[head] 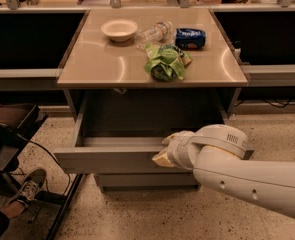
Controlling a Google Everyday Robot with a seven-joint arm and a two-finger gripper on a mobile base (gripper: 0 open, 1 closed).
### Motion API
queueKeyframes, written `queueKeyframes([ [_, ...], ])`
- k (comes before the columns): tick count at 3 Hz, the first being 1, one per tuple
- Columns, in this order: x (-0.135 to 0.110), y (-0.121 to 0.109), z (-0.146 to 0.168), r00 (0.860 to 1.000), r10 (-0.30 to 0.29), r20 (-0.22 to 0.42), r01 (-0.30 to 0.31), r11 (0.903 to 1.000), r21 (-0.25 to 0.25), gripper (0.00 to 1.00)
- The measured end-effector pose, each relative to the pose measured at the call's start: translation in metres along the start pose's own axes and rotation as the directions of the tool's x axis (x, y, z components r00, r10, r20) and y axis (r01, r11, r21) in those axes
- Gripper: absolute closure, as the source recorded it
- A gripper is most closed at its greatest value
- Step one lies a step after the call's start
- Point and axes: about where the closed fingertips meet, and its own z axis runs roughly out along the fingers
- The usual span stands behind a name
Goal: Open top drawer
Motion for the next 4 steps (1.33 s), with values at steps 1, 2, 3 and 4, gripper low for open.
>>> queueKeyframes([
  [1,0.004,0.003,-0.007,1.0,0.007,-0.001,-0.007,1.0,0.006,1.0],
  [2,0.003,0.004,-0.009,1.0,0.007,0.0,-0.007,1.0,0.006,1.0],
  [3,0.008,0.007,-0.016,1.0,0.017,0.0,-0.017,0.9998,0.012,1.0],
  [4,0.007,0.007,-0.018,1.0,0.018,0.0,-0.018,0.9998,0.012,1.0],
])
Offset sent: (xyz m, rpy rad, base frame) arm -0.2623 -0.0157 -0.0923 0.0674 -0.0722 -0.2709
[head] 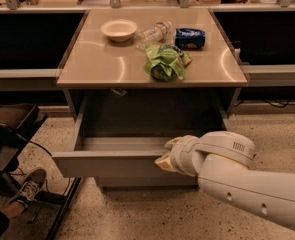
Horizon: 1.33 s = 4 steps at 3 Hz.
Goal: Open top drawer
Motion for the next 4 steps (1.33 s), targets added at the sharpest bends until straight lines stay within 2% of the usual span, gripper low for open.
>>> queueKeyframes([
  [4,0.012,0.007,-0.024,0.999,0.034,-0.002,-0.034,0.9992,0.022,1.0],
])
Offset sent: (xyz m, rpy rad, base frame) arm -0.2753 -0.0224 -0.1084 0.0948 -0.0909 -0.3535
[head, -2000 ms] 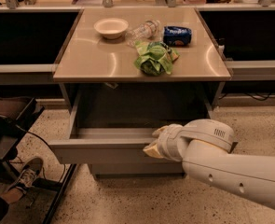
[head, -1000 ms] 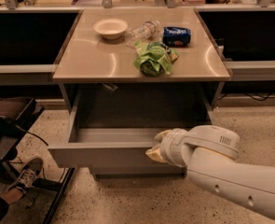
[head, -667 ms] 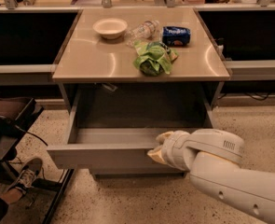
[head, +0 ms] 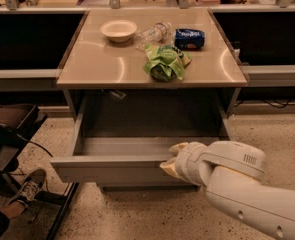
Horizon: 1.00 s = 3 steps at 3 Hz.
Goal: Open top drawer
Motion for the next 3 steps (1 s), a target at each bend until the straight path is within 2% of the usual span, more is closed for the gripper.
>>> queueKeyframes([
  [3,0.0035,0.0022,-0.0085,1.0,0.012,0.0,-0.012,0.9999,0.007,1.0],
])
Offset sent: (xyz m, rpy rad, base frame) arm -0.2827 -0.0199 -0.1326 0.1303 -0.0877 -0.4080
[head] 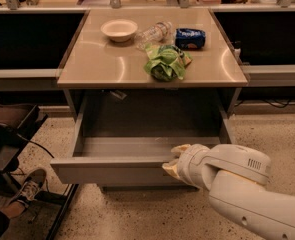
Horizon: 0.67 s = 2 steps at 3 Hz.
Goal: Open top drawer
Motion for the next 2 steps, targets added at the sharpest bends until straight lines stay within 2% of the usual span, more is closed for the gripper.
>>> queueKeyframes([
  [2,0.0032,0.0017,-0.0108,1.0,0.014,0.0,-0.014,0.9999,0.008,1.0],
])
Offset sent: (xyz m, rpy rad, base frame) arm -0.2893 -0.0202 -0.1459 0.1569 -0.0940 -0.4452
